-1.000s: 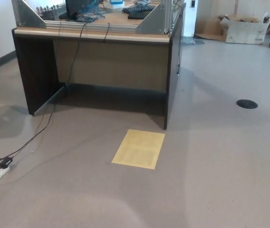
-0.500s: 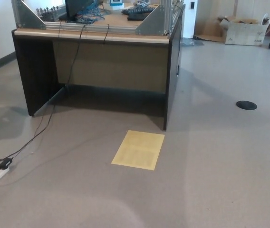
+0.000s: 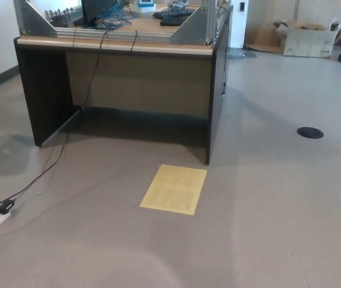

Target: A person hands over a black lunchbag to the robot and the robot uses its left hand to grab the strips of the lunchbag, the gives it back to the person.

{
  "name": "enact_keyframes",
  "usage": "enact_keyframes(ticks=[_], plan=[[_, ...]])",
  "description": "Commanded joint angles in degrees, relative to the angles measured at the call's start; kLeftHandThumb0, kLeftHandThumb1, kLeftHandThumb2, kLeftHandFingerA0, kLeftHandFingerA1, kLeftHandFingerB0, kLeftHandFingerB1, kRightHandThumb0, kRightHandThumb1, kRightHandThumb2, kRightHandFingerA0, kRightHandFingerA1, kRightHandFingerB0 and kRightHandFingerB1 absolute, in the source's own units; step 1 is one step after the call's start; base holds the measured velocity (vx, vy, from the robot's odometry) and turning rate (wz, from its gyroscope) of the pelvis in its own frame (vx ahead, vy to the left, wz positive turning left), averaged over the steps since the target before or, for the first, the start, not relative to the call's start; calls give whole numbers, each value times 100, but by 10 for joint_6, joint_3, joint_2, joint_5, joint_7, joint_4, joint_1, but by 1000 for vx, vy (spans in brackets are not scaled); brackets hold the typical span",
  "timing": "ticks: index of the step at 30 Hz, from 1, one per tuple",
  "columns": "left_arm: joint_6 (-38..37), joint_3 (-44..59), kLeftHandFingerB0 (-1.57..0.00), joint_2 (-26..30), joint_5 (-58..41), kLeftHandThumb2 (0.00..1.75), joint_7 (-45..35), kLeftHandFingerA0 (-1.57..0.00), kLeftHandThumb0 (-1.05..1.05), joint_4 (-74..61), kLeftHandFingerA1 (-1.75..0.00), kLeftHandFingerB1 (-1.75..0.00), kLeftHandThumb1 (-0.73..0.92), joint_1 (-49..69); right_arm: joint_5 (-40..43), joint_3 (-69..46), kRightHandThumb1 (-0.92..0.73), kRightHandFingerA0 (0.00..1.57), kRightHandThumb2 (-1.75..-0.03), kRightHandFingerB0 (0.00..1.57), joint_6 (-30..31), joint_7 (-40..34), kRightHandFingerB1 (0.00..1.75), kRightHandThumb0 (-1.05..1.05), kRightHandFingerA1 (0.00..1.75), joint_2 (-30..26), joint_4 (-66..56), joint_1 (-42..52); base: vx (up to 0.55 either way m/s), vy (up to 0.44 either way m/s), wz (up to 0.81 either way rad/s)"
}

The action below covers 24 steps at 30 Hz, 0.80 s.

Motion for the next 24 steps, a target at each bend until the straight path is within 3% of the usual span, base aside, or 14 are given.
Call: enact_keyframes(ticks=[1,2,3,8,9,11,17,18,19,21,22,24], plan=[[-30,-18,-57,30,21,56,82,-72,-7,-32,-175,-172,60,-28,5,-6,-53,48,-91,43,-9,-10,56,-53,59,-4,5,3,0,0,0],[-31,-16,-57,31,18,55,82,-73,-9,-49,-175,-174,60,-37,4,-6,-51,46,-91,43,-8,-11,57,-49,60,-4,5,1,0,0,0],[-35,-14,-57,32,12,55,75,-73,-9,-68,-175,-174,60,-45,4,-7,-65,52,-59,53,-9,-14,45,-46,46,-5,5,0,0,0,0],[-25,-7,-65,43,7,54,38,-77,-5,-188,-175,-166,61,-111,-3,-5,-66,50,-60,52,-10,-29,45,-45,46,-9,-2,0,0,0,0],[-14,-8,-67,48,2,54,12,-77,0,-228,-175,-163,61,-140,-2,-6,-51,42,-89,44,-12,-28,57,-49,58,-8,0,-2,0,0,0],[5,-9,-69,47,-12,54,-24,-78,-2,-267,-175,-162,60,-171,-3,-6,-51,44,-89,44,-13,-31,57,-48,58,-8,1,-5,0,0,0],[57,-42,-58,52,18,51,-101,-76,-4,-336,-173,-158,60,-316,-5,-3,-51,43,-88,46,-5,-30,57,-47,58,-8,-5,-8,0,0,0],[60,-53,-56,49,25,51,-106,-75,-5,-329,-173,-158,61,-352,-9,-1,-66,49,-59,53,-2,-32,44,-42,45,-10,-7,-8,0,0,0],[74,-71,-54,38,30,51,-126,-73,-13,-318,-173,-161,63,-413,-11,1,-51,43,-88,45,-1,-32,57,-46,58,-12,-8,-9,0,0,0],[83,-91,-56,30,33,51,-146,-74,-13,-303,-173,-161,62,-475,-9,0,-51,43,-88,45,1,-30,56,-47,58,-12,-6,-13,0,0,0],[87,-97,-56,27,36,51,-149,-74,-15,-298,-174,-162,62,-493,-9,0,-66,50,-59,53,2,-31,44,-42,46,-12,-7,-14,0,0,0],[106,-112,-60,13,42,52,-156,-72,-13,-289,-175,-166,60,-537,-11,1,-66,53,-59,54,1,-32,44,-42,47,-15,-9,-14,0,0,0]])
